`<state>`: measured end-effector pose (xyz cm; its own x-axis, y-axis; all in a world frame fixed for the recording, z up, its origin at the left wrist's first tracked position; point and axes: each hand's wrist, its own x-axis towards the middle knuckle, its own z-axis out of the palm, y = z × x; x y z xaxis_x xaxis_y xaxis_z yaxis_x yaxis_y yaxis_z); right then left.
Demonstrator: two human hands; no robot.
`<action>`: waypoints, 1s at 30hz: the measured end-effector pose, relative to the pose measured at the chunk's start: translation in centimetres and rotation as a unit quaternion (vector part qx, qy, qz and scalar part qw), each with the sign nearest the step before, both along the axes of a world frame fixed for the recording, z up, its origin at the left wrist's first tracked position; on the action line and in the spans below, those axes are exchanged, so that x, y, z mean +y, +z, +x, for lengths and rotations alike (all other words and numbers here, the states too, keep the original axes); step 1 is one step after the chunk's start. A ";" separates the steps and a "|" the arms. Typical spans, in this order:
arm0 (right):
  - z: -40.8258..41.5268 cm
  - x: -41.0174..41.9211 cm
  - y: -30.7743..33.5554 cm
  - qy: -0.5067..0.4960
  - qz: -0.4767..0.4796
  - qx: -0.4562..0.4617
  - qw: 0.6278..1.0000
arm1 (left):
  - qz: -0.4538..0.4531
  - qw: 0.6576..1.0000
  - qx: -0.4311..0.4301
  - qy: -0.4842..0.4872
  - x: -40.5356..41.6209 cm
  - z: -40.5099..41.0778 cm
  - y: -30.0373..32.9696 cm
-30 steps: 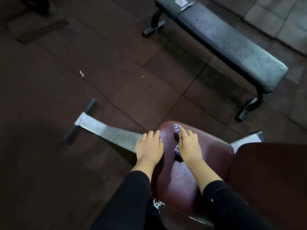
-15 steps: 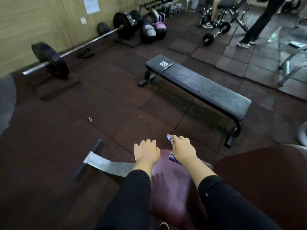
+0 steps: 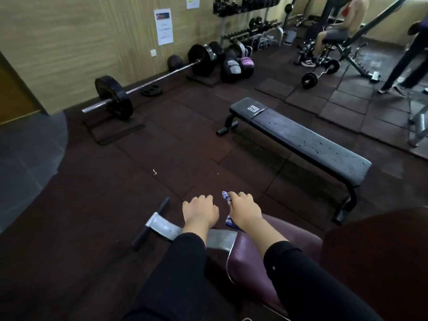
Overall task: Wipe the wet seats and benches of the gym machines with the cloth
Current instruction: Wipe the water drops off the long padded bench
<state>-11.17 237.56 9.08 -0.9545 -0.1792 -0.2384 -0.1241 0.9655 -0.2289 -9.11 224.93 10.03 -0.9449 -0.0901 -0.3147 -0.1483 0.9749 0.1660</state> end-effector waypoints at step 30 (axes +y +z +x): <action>-7.7 -50.0 -4.0 0.204 -0.010 -0.080 0.976 | -0.043 0.979 -0.076 0.183 -48.6 -2.5 -1.7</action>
<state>-18.87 187.58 5.13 -0.7535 -0.5422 -0.3719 -0.4579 0.8387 -0.2948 -11.57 176.32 8.30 -0.7868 -0.4469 -0.4256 -0.5076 0.8609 0.0344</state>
